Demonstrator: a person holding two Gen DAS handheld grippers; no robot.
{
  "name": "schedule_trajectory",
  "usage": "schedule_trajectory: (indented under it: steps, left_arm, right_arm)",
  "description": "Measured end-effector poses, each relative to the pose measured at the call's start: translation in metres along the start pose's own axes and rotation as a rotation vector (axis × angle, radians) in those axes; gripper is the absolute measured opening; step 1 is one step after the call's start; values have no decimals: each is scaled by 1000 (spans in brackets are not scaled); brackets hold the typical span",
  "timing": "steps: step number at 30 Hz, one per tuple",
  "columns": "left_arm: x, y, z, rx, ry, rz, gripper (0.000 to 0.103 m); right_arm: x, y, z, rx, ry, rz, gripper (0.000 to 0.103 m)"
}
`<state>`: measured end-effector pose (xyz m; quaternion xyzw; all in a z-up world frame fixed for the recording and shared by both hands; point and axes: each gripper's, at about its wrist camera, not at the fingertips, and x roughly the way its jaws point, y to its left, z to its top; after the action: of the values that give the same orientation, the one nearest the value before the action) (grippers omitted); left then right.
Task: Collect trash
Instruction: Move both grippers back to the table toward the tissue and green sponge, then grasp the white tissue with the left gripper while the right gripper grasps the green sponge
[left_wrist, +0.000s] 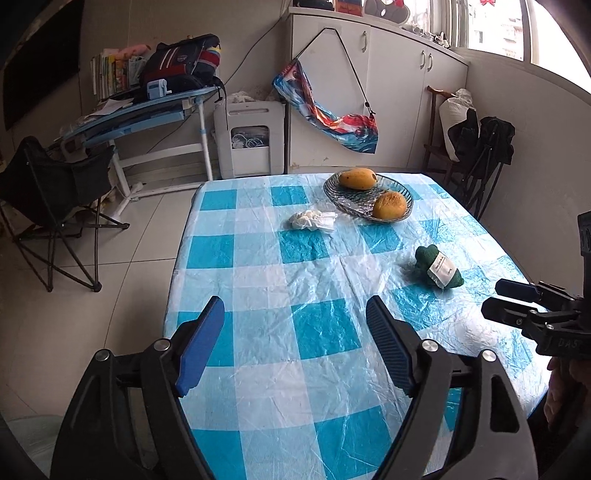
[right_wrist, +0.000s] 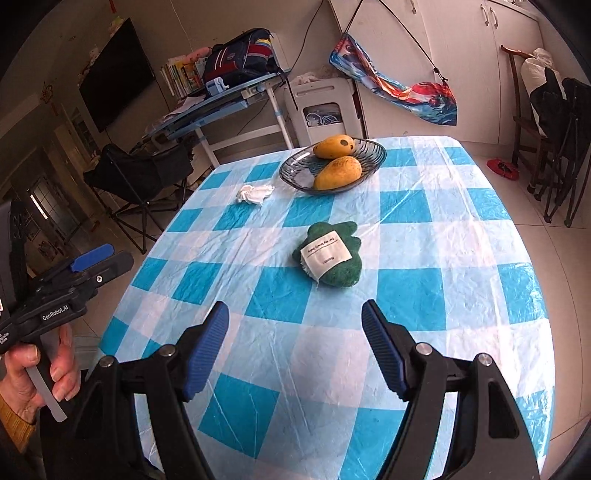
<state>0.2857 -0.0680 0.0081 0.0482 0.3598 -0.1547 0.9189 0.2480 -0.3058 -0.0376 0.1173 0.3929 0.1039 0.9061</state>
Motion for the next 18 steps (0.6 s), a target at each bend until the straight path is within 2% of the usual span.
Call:
schedule_trajectory:
  steps: [9, 13, 18]
  left_arm:
    - [104, -13, 59, 59, 37, -14, 76]
    - [145, -17, 77, 80, 68, -5, 76]
    - [178, -21, 89, 84, 106, -9, 76]
  right_arm:
    - [37, -17, 16, -18, 21, -17, 72]
    - [37, -24, 17, 30, 19, 15, 71]
    - [44, -24, 21, 46, 40, 38, 71]
